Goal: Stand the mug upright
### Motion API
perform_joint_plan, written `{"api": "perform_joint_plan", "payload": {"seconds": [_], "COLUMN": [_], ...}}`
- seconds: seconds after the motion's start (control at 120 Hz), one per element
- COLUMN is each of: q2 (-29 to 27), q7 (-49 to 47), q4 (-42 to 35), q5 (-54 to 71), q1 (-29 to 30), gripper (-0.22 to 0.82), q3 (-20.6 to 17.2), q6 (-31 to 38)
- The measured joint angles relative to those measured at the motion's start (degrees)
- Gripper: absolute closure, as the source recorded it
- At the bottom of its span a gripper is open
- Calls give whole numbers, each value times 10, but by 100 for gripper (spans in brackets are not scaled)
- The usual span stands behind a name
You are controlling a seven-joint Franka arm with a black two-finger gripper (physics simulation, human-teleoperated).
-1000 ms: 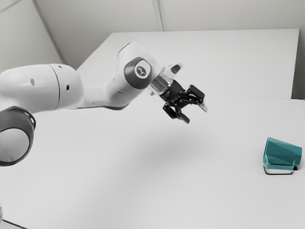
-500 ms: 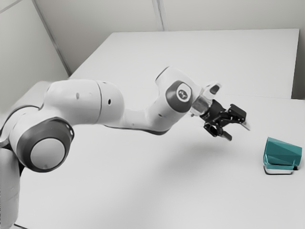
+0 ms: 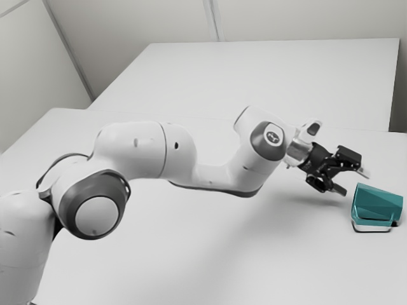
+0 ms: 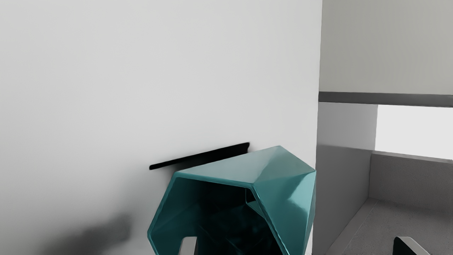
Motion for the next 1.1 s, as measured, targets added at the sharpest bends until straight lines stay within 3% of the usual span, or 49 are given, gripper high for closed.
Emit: {"api": "perform_joint_plan", "payload": {"seconds": [0.4, 0.533, 0.975, 1.1], "q2": [40, 50, 47, 44], "q7": [34, 43, 78, 88], "q4": [47, 49, 49, 50], "q5": [-23, -30, -44, -44], "q1": [-4, -3, 3, 5], "gripper": [0, 7, 59, 69], "q3": [-22, -33, -39, -43], "q6": [-11, -11, -12, -12]}}
